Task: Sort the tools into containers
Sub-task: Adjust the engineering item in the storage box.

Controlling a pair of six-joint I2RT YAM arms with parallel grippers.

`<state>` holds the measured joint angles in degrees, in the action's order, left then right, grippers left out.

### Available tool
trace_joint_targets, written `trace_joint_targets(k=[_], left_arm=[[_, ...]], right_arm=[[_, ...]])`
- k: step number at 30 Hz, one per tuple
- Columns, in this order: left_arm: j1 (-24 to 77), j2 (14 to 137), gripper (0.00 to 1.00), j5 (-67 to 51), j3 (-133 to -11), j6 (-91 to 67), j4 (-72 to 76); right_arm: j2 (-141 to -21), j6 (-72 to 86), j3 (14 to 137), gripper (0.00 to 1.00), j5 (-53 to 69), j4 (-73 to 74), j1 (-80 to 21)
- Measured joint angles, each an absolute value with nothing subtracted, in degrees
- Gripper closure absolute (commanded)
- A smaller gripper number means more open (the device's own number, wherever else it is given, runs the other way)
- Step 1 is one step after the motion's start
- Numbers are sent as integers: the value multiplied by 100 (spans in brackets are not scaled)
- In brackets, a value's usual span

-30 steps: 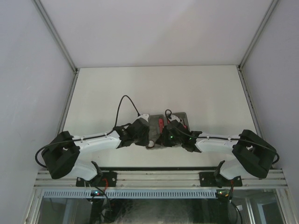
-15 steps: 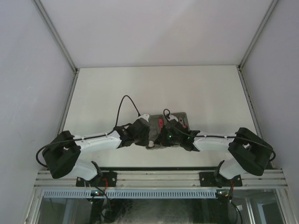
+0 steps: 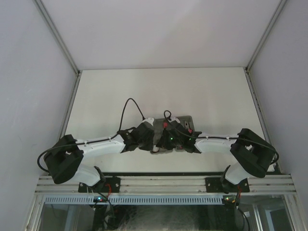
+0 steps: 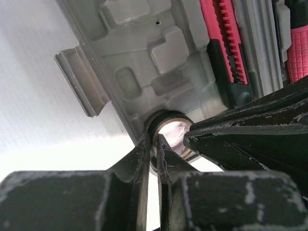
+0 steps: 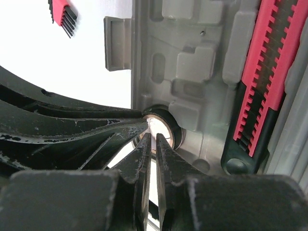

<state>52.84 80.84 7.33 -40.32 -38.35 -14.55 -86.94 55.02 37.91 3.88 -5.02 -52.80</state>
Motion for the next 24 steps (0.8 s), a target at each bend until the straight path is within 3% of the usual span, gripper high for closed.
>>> trace_joint_targets(k=[24], left_arm=[[5284,8110,90,733,-4062,-3837,-1496]], right_arm=[[-8527,5352,3907,94,-250,69,-5487]])
